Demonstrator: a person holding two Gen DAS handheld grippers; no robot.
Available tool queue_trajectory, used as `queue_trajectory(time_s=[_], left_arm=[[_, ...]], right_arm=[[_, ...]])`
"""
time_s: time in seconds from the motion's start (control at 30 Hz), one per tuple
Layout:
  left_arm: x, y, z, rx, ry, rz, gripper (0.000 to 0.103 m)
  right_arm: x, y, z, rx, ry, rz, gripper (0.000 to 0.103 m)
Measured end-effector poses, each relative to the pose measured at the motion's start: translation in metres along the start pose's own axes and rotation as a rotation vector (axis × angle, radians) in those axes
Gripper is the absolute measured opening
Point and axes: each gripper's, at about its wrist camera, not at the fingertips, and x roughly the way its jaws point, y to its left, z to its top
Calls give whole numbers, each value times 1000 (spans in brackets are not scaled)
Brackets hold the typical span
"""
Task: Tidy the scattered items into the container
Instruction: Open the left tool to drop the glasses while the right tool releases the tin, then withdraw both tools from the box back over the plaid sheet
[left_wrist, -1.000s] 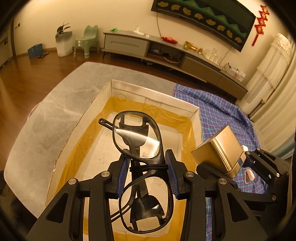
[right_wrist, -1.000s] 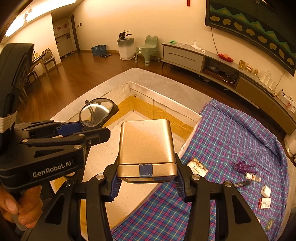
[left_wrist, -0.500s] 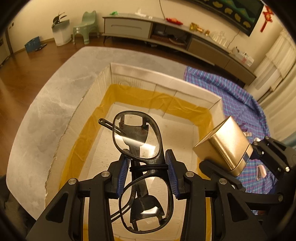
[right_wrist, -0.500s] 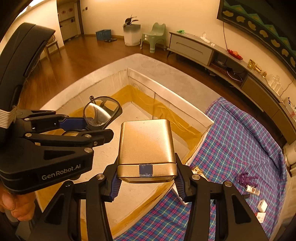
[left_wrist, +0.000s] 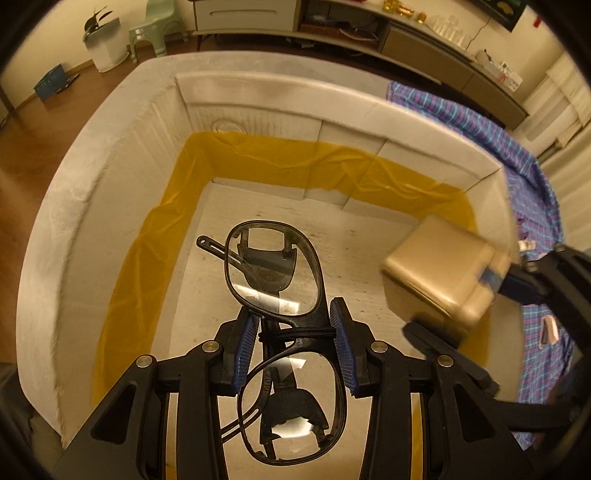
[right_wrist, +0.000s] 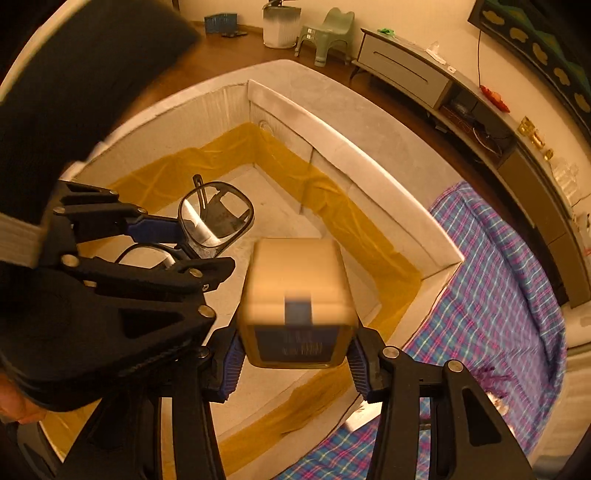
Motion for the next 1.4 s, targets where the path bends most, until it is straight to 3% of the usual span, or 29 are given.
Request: queue_trajectory(time_s=[0.17, 0.37, 0.63, 1.13, 1.4], left_arm=[[14, 2, 5, 4, 14, 21, 43], [4, 2, 4, 29, -13, 51, 49], [-22, -5, -1, 42, -54, 56, 50], [-88, -29, -48, 68, -158, 48, 50], [-124, -37, -79, 66, -257, 17, 50]], right_arm=[[4, 3, 7, -43, 27, -39, 50], [-1, 5, 6, -43, 7, -54, 51], [-21, 5, -7, 8, -40, -14, 51], [-74, 12, -45, 60, -159, 24, 51], [-106, 15, -75, 106, -276, 52, 51]])
